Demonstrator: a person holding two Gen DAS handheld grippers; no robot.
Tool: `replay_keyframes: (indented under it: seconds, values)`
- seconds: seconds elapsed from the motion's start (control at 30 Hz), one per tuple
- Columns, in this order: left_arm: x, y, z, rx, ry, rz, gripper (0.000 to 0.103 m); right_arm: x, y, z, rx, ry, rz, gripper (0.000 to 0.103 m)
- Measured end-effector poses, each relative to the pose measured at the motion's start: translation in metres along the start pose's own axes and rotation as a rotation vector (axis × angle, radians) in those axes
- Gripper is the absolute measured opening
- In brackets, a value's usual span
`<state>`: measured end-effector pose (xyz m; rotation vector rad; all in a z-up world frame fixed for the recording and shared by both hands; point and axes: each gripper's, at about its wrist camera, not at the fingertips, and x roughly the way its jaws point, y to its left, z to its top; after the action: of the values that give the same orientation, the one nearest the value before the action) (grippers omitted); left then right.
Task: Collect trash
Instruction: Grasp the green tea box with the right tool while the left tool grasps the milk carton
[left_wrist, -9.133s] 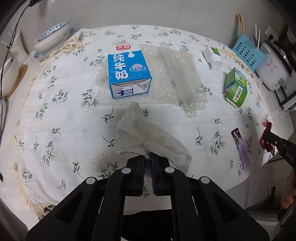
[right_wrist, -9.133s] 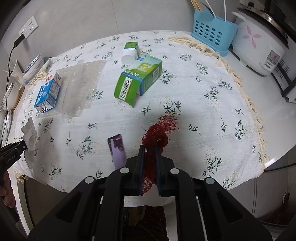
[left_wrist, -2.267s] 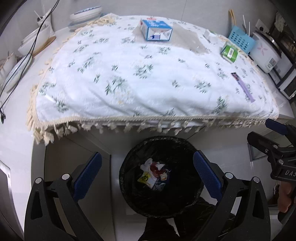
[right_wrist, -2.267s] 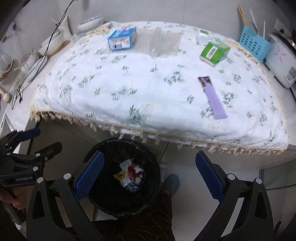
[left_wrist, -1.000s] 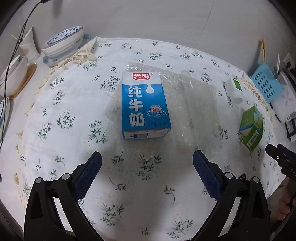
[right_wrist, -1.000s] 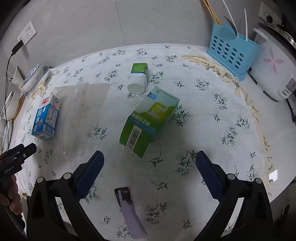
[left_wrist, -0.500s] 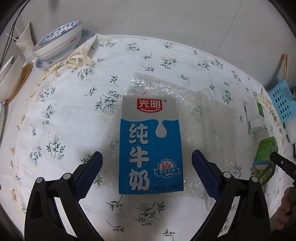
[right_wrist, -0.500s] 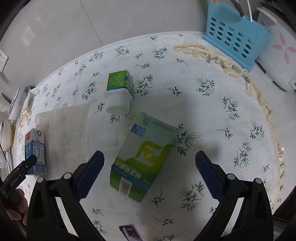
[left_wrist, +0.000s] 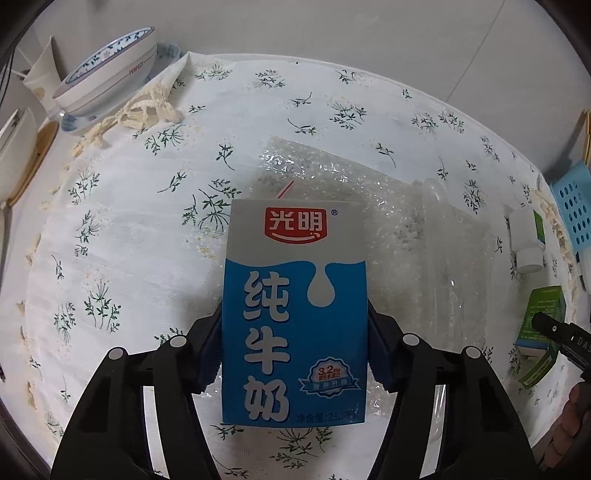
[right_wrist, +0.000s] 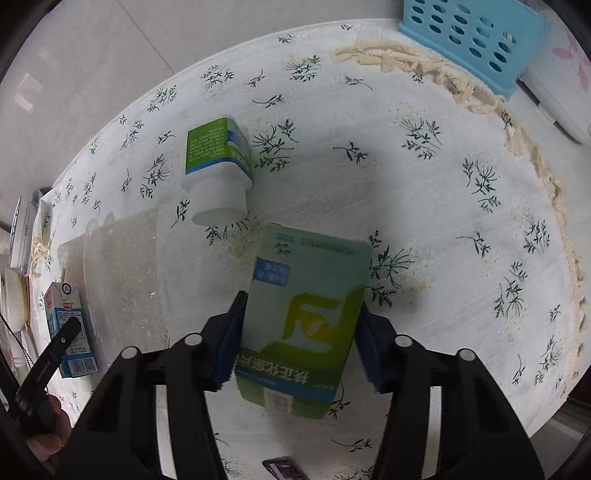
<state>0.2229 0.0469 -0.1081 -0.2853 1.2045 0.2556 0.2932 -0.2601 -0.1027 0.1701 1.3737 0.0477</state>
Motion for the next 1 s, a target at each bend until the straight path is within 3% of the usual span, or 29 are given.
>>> replay_keyframes:
  seconds: [0.37, 1.0]
  values:
    - [-0.035, 0.007, -0.020, 0.019, -0.054, -0.025, 0.062, -0.032, 0.009, -0.020, -0.056, -0.076, 0.010, 0.047]
    - [-0.098, 0.024, -0.092, 0.094, -0.090, -0.068, 0.062, -0.096, 0.040, -0.116, -0.192, -0.206, 0.019, 0.047]
